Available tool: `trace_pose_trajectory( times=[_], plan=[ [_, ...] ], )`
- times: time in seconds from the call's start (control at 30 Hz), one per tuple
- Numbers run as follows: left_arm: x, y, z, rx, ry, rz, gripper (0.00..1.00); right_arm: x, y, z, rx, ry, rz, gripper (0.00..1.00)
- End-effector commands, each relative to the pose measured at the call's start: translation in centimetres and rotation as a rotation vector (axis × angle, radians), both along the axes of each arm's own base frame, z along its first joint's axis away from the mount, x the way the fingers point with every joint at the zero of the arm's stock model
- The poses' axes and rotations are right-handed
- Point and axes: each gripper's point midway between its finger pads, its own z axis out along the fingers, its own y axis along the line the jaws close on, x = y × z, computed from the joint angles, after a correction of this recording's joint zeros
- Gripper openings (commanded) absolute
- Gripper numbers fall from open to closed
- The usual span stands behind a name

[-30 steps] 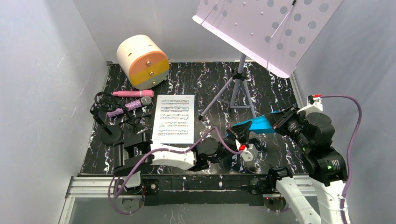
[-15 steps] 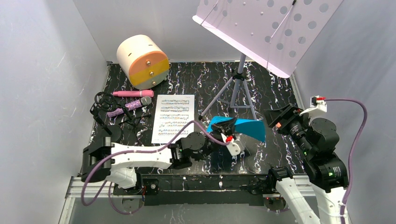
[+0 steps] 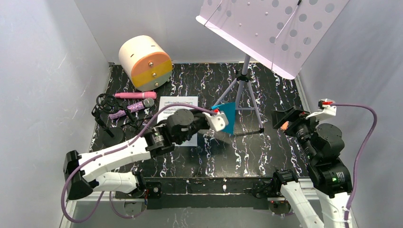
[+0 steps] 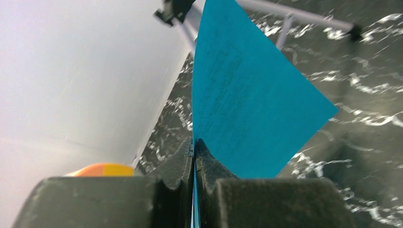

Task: Pack up the instrument practice props
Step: Place the sheet music at the center of the board.

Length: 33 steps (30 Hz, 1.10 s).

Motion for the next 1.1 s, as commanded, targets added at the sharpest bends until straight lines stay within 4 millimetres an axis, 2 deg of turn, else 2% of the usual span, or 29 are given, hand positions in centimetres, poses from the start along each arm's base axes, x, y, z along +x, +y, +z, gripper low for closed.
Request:
trace_pose_trajectory(
  times=[0.0, 0.17, 0.43, 0.57, 0.7, 0.8, 0.9, 1.0, 1.07],
  plan=[
    [1.2, 3.9, 0.4, 0.103, 0.019, 0.046, 0.0, 0.9, -0.2, 0.2, -0.032, -0.045, -0.009, 0.96],
    [4.5, 6.4, 0.2, 0.145, 0.002, 0.088, 0.0, 1.6, 0.3, -0.8, -0.039, -0.028, 0.012, 0.96],
    [11.3, 9.8, -1.1, 0.207, -0.03, 0.154, 0.0, 2.3, 0.3, -2.8, -0.079, -0.003, 0.017, 0.99],
    [15.1, 11.3, -0.3, 0.218, -0.067, 0.182, 0.0, 2.5, -0.1, -3.5, -0.108, 0.009, 0.002, 0.99],
    [17.5, 11.4, 0.8, 0.253, -0.129, 0.178, 0.0, 2.6, -0.5, -3.7, -0.128, 0.011, -0.015, 0.99],
    [18.2, 11.2, 1.6, 0.285, -0.161, 0.165, 0.0, 2.6, -0.8, -3.8, -0.14, 0.007, -0.027, 0.99],
    [18.0, 11.0, 2.4, 0.296, -0.186, 0.144, 0.0, 2.5, -1.0, -4.0, -0.149, 0.005, -0.037, 0.99],
    [16.8, 11.0, 1.8, 0.278, -0.169, 0.11, 0.0, 2.4, -1.0, -4.2, -0.148, 0.004, -0.036, 0.99],
    [15.8, 11.4, 0.4, 0.28, -0.152, 0.102, 0.0, 2.3, -1.0, -4.3, -0.147, 0.003, -0.035, 0.99]
  ],
)
